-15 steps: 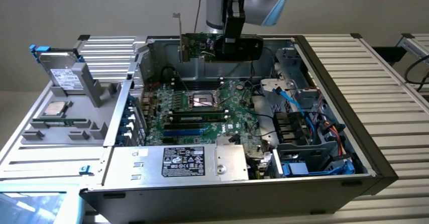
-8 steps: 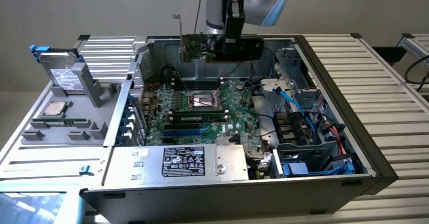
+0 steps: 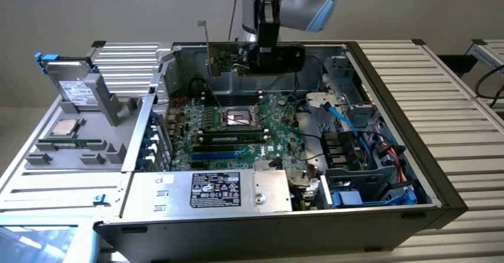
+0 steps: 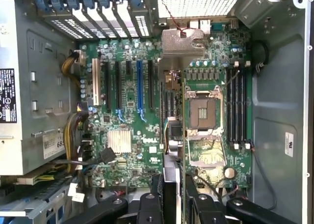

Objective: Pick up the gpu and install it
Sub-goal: 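Insert the gpu into the slot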

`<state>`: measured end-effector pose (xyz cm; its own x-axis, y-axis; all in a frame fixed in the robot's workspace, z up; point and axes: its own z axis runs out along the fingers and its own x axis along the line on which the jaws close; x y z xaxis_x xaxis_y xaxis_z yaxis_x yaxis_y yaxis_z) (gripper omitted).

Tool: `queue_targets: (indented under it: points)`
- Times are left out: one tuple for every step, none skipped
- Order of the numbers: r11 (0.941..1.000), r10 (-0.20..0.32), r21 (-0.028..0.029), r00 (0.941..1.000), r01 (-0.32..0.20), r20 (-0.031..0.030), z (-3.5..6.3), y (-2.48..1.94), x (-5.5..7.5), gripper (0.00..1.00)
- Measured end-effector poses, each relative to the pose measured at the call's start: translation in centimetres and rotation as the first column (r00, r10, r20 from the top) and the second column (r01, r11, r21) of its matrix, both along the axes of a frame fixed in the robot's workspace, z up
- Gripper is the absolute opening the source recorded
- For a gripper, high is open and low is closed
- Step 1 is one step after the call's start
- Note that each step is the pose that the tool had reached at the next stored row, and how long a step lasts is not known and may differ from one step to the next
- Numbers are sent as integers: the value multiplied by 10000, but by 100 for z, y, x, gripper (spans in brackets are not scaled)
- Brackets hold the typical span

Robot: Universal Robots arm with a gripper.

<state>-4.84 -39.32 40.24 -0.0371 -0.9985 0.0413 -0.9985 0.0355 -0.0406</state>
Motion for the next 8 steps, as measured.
queue_targets:
  points:
    - [10000,1,-23,10000,-1,-2,-7,0,-1,28]
    - [10000,2,-42,10000,-2,-7,-15,0,-2,28]
    - [10000,4,-61,10000,-4,-26,-23,-1,-3,28]
    - [10000,5,-77,10000,-6,-54,-31,0,-3,28]
    - [10000,5,-95,10000,-6,-81,-39,0,-4,28]
    - [9999,10,-115,9999,-11,-109,-47,-1,-4,28]
    - [9999,14,-134,9999,-16,-128,-56,-1,-4,28]
    - [9999,17,-150,9999,-19,-135,-67,-3,-5,28]
